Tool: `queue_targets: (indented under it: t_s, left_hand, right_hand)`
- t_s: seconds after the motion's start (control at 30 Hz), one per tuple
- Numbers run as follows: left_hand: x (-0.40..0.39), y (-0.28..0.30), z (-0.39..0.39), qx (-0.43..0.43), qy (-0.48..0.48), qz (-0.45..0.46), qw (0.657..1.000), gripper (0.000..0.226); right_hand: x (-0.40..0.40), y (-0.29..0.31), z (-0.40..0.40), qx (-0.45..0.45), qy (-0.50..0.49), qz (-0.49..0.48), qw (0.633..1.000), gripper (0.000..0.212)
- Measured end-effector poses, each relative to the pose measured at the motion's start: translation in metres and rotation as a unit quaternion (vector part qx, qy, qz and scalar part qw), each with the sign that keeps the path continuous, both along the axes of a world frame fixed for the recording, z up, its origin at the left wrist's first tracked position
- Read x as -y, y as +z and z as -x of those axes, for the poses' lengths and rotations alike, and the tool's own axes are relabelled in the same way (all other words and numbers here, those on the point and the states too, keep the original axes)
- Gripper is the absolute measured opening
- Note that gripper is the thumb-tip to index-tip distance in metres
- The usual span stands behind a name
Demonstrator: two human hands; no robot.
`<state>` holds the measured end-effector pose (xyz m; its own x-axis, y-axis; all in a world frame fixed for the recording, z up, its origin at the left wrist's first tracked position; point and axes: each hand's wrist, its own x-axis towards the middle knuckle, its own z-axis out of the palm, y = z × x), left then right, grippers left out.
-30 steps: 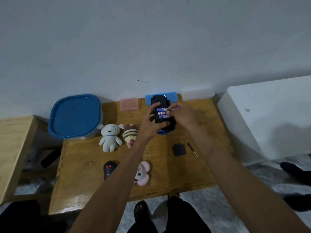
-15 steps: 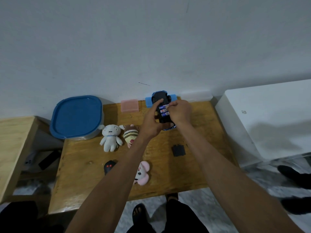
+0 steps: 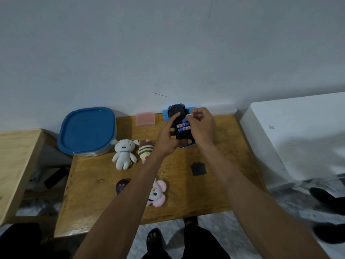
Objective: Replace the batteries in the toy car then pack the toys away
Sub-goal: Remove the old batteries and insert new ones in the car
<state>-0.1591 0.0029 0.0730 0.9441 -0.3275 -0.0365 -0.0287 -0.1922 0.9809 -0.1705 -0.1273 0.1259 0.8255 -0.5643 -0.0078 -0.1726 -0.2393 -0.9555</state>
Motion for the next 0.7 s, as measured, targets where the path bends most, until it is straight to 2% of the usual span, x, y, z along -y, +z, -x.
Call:
queue_targets:
  t_s: [0.07,0.13,0.27,0.37,0.7]
  left_hand:
    - [-0.002,0.000,0.000,-0.002,0.004,0.003,1.000,0.101]
    - [-0.004,0.001,0.000,-0.004,0.007,0.002,1.000,0.100]
    - [-0.003,0.003,0.000,0.019,-0.004,-0.003,1.000,0.100]
    - [0.000,0.006,0.000,0.033,-0.016,-0.018,0.999,0.100]
    - [0.002,0.012,0.002,0.064,-0.032,-0.042,0.997,0.099]
  right_hand:
    - [0.008,0.003,-0.001,0.011,0.021,0.033,0.999,0.010]
    - [0.016,0.006,-0.005,-0.010,0.097,0.097,0.991,0.008]
    - [0.019,0.008,-0.006,-0.067,0.224,0.238,0.943,0.013]
    - [0.015,0.005,-0.004,-0.078,0.235,0.292,0.924,0.016]
    - [0.006,0.015,0.001,-0.098,0.202,0.327,0.918,0.008]
